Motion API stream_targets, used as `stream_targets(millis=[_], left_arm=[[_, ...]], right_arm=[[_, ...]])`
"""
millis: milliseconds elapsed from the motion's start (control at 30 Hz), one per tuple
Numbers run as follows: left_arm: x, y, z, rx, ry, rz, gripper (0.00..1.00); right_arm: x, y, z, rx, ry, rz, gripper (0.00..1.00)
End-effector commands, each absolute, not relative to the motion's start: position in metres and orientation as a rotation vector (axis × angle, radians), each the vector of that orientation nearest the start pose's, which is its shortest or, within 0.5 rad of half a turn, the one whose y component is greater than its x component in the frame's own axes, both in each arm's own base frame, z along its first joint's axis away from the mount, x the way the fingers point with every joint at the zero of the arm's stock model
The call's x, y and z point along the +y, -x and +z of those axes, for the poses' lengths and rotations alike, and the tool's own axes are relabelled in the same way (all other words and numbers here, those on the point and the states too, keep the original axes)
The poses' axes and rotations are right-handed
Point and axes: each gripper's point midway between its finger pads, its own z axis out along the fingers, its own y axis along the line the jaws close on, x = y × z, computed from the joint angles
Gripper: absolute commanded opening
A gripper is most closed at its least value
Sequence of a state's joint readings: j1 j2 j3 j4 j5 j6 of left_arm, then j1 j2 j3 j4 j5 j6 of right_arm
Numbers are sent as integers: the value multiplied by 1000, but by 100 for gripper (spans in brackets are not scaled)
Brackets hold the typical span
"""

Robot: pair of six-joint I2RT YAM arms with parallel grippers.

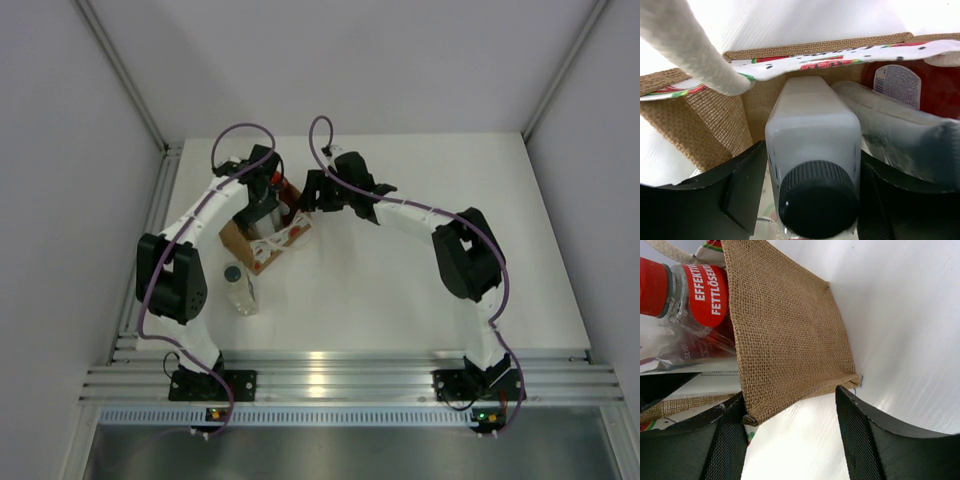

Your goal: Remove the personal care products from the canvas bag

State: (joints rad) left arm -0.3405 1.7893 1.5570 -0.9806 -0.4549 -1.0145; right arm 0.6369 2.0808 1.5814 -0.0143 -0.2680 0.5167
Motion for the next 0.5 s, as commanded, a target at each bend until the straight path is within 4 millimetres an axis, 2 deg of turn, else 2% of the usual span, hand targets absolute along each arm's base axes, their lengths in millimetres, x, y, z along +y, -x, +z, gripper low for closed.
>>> stream_targets(millis=[0,100,133,233,267,367,467], left_arm=[[-86,-394,133,2375,959,137,66],[-88,-395,126,2391,960,108,66],[-89,-394,124,2400,958,104,53],[-89,-393,125,2399,965,94,33],[-90,-392,130,2393,966,74,20],[-89,-392,145,2360,960,52,0],[-86,-393,173,2308,917,23,0]], right_arm=[[389,-430,159,2147,316,952,63],[389,-429,157,2150,318,952,63],[389,-429,158,2151,316,953,63],[389,-430,160,2145,316,953,63],[389,-429,160,2145,320,953,63],[390,-431,163,2138,316,958,63],[391,-431,165,2133,316,960,63]])
